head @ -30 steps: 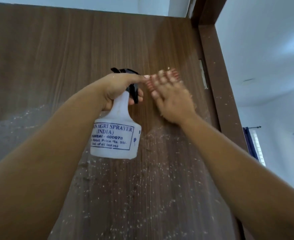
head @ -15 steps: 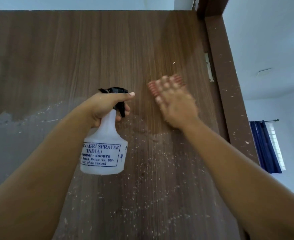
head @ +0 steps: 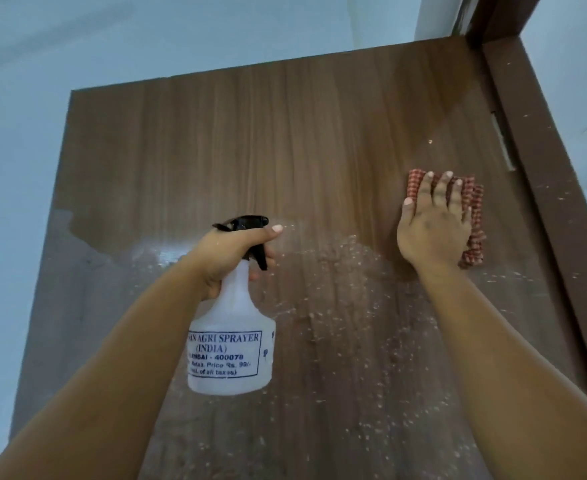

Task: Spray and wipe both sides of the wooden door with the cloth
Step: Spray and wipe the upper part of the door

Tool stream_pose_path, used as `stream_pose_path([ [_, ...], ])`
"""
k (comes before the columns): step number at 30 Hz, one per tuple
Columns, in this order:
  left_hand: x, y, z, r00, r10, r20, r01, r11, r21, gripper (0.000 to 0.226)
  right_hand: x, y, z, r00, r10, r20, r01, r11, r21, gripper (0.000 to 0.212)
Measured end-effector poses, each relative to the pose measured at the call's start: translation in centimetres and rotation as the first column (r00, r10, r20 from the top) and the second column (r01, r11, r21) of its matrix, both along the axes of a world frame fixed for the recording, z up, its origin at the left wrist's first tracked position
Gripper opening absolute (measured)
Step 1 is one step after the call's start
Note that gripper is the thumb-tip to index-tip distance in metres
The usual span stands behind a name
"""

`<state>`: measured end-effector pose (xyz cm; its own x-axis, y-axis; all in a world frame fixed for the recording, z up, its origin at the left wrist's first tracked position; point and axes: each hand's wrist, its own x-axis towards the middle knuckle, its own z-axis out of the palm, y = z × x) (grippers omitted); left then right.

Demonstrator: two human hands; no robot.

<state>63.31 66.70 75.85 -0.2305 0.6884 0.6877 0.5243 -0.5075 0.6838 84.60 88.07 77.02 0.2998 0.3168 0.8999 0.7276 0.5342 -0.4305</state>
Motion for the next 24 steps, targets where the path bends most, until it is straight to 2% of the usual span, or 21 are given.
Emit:
stream_pose_path([
  [2,-1.8,-1.3,0.0,1.0,-0.007,0.0,0.007,1.0,0.006,0.026,-3.6,-2.1,0.1,0.999,0.024,-0.039,-0.025,0.999,-0.024,0.062],
  [3,-2.7,-1.9,0.0,1.0,-0.007,-0.017,0.007,1.0,0.011,0.027,-6.3,-3.4,-0.2,1.0,0.009,0.018,-0.009,1.0,0.002,0.065],
  [5,-4.0,-3.2,0.1,0.999,0.001,-0.032,0.0,1.0,0.031,0.028,-12.8,-6.7,-1.7,0.966,-0.021,0.257,-0.005,0.995,0.098,0.069],
  [7,-5.2,-4.6,0.2,1.0,-0.002,-0.031,0.003,0.999,0.038,0.031,-19.0,-9.6,-3.6,0.841,0.013,0.54,-0.124,0.977,0.171,0.066],
  [9,-6.0,-5.7,0.0,0.999,-0.021,-0.029,0.021,1.0,0.018,0.028,-21.7,-11.4,-3.9,0.634,0.039,0.772,-0.222,0.966,0.134,0.061],
  [10,-6.3,-6.3,-0.1,0.999,-0.019,-0.036,0.019,1.0,-0.001,0.027,-21.6,-11.7,-3.4,0.549,0.021,0.835,-0.229,0.965,0.126,0.058],
  [11,-6.7,-6.7,-0.1,0.999,-0.01,-0.044,0.01,1.0,-0.015,0.026,-20.9,-11.4,-2.6,0.508,-0.028,0.861,-0.211,0.965,0.157,0.057],
  [12,-7.1,-7.2,-0.3,0.999,-0.001,-0.048,0.0,1.0,-0.025,0.026,-19.7,-10.7,-1.9,0.524,-0.073,0.849,-0.185,0.963,0.197,0.057],
  [14,-7.9,-8.0,-0.6,0.998,0.0,-0.059,-0.001,1.0,-0.027,0.027,-15.8,-8.2,-0.2,0.691,-0.092,0.717,-0.111,0.967,0.231,0.059],
  [16,-8.6,-8.7,-1.1,0.998,-0.003,-0.065,0.002,1.0,-0.027,0.029,-9.6,-5.2,1.0,0.862,-0.077,0.5,0.001,0.989,0.151,0.061],
  [18,-9.2,-9.4,-1.5,0.996,0.005,-0.085,-0.008,0.999,-0.04,0.031,-2.8,-2.6,0.2,0.962,-0.053,0.268,0.054,0.999,0.006,0.062],
  [21,-10.0,-10.3,-2.0,0.996,-0.006,-0.089,0.001,0.998,-0.056,0.032,0.6,-1.9,-3.0,0.999,0.014,-0.043,-0.022,0.981,-0.194,0.063],
  [23,-10.4,-10.4,-2.4,0.998,-0.008,-0.066,0.005,0.998,-0.055,0.032,-3.1,-3.4,-4.2,0.997,0.003,-0.083,-0.022,0.975,-0.223,0.064],
  [24,-10.3,-10.2,-2.4,0.997,0.001,-0.071,-0.005,0.998,-0.058,0.03,-5.9,-4.5,-4.5,1.0,0.007,-0.023,-0.011,0.98,-0.198,0.065],
])
